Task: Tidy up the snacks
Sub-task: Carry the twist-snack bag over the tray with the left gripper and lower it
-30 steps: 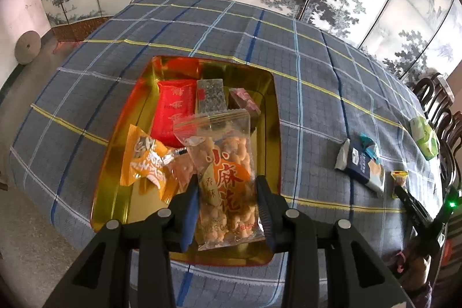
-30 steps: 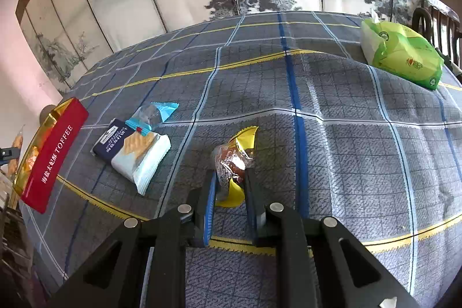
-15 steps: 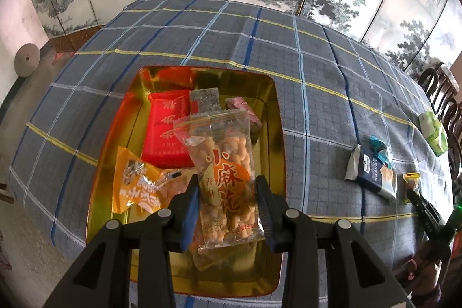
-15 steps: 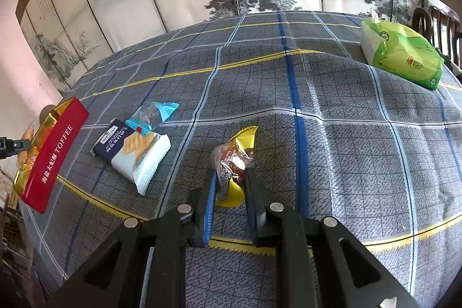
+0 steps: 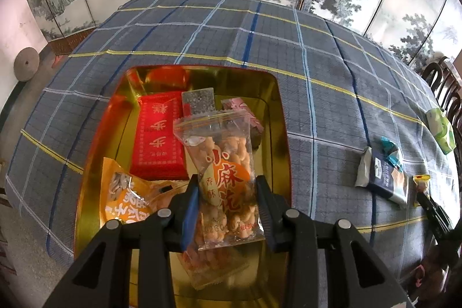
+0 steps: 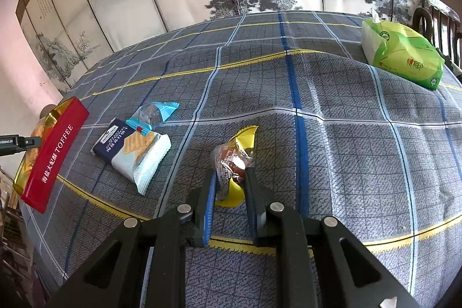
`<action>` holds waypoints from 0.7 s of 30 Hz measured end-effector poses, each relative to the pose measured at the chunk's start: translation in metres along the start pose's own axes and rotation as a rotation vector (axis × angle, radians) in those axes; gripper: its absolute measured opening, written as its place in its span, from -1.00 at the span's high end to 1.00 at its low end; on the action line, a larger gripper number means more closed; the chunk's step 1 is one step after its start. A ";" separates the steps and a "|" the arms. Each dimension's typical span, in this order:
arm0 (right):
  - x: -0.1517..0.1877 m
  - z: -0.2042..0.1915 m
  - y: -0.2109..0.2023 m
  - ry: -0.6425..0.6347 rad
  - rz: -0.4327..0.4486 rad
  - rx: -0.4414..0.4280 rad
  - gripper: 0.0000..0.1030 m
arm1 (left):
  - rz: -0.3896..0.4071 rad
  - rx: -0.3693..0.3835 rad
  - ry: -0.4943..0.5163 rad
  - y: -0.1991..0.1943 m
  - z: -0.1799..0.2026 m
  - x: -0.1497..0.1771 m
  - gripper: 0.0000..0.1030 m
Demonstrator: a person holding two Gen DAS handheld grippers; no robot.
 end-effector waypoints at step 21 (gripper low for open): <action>0.001 0.002 -0.001 -0.005 0.000 0.004 0.66 | 0.046 -0.084 0.026 0.003 0.003 -0.001 0.17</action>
Point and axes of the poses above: each gripper's, at about its wrist camera, not at the fingertips, and y roughly the way its jaws point, z to its right, x to its underside, the point moved 1 cm from there along y, roughly the way its jaws point, and after that the axes turned 8 degrees about -x, right-handed, at the moved point
